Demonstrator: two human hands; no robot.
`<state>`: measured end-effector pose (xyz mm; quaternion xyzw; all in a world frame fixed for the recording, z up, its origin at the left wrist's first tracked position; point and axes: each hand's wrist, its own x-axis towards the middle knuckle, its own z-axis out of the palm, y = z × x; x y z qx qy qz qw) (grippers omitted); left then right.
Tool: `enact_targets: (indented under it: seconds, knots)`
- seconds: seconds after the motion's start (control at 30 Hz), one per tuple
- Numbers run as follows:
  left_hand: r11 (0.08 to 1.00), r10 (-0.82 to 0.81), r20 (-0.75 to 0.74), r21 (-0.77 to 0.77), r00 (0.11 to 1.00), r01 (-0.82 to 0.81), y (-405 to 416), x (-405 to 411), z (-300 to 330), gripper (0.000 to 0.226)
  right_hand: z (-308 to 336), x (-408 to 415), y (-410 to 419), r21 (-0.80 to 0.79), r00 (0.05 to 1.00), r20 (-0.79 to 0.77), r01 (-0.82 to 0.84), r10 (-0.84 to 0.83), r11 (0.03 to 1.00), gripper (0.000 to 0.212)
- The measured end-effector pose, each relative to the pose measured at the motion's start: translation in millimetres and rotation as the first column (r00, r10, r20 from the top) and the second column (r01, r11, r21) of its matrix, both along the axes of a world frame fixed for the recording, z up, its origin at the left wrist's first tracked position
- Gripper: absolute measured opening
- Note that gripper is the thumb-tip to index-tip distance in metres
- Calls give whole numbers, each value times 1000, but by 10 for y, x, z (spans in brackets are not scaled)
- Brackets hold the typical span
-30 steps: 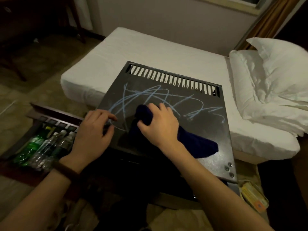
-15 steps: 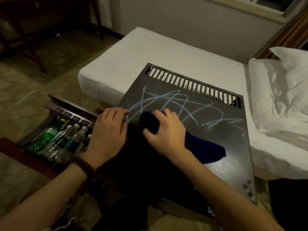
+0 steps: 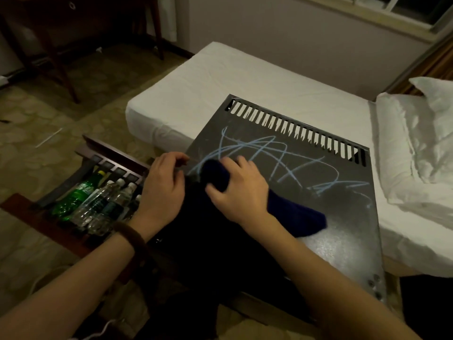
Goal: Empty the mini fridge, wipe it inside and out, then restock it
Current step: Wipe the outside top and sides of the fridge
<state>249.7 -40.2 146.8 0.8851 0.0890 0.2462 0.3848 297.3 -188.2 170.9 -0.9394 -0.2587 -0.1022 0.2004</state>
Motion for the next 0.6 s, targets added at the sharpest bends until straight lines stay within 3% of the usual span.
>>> enact_targets:
  seconds: [0.07, 0.17, 0.3, 0.43, 0.6]
  knots:
    - [996, 33, 2, -83, 999, -33, 22, -10, -14, 25, 26, 41, 68, -22, 997, -63, -35, 34, 999, 41]
    - [970, 72, -27, -229, 997, -76, 49, -15, -20, 23, 39, -242, -382, -6, 987, -26, -160, 160, 987, 42]
    - [949, 134, -21, -286, 991, -135, 54, 1, -17, 25, 19, -528, -860, 14, 974, -34, -226, 226, 974, 36]
    - [913, 196, 4, -367, 981, -181, 72, 18, -27, 27, -20, -133, -165, 25, 988, 14, -151, 151, 988, 47]
    - [816, 213, -43, -542, 976, -201, 93, 12, -25, 33, 22, 280, 605, -23, 998, -43, -41, 40, 999, 44]
